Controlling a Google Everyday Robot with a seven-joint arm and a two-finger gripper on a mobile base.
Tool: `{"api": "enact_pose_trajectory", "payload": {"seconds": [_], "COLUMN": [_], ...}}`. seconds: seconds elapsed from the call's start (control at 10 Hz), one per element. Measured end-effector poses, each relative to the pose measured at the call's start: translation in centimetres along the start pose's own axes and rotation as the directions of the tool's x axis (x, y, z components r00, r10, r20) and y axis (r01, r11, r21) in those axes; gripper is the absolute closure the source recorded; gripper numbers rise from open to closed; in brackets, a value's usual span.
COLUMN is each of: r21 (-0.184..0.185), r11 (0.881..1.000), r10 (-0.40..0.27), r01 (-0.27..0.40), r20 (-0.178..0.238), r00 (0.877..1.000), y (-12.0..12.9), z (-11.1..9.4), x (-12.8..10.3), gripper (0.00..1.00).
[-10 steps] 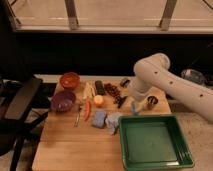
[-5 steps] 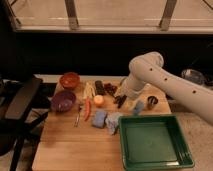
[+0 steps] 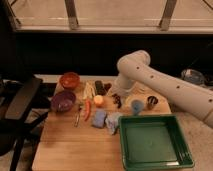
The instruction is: Place sponge in metal cup
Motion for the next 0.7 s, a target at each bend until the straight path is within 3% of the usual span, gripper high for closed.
{"api": "enact_pose_trajectory", "payload": {"seconds": [0.3, 0.7], "r21": [0.016, -0.010], "r11": [0.997, 0.988], "r10": [-0.077, -0.154], "r01": [0.076, 0.155], "r20": [0.024, 0.065], "r00": [0.997, 0.986], "y": [-1.9, -3.9], "z": [3.7, 10.1], "x": [-0.7, -1.9], "gripper": [0.35, 0.35]}}
